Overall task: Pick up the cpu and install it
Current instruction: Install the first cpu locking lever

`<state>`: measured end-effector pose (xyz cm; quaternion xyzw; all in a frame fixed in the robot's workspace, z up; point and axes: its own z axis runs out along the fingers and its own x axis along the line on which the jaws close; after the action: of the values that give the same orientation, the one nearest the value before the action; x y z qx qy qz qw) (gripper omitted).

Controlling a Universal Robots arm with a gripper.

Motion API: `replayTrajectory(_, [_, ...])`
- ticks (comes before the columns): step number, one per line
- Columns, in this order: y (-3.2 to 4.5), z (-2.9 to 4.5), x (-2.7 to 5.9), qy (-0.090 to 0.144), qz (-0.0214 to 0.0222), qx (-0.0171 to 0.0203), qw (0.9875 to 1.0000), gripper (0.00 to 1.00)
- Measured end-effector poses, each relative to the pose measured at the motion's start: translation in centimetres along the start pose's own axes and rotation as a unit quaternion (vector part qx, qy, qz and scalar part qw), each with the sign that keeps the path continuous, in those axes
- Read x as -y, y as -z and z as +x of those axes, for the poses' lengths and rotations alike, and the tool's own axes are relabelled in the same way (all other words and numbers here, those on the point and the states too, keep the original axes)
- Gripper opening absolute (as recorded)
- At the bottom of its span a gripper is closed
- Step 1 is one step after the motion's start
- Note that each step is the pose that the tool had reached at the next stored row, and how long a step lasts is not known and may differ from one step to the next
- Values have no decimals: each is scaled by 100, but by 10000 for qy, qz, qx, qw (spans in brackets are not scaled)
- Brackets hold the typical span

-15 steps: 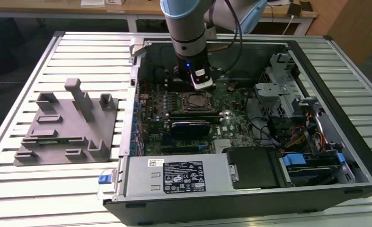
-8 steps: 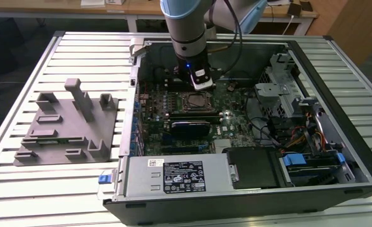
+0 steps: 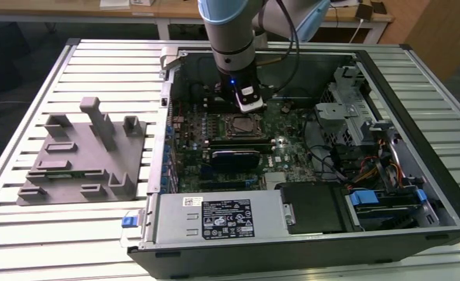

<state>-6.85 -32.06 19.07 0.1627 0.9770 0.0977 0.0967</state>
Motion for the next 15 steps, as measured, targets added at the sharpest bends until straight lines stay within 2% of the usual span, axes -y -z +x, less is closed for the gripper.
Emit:
replayTrajectory(4, [-2, 1, 1, 1, -3, -2, 10000, 11])
replayTrajectory(7, [-2, 1, 1, -5, -28, -9, 10000, 11])
replayTrajectory(9, [3, 0, -1, -6, -30, -9, 10000, 11])
replayTrajectory(15, [87, -14, -20, -5, -30, -10, 10000, 11])
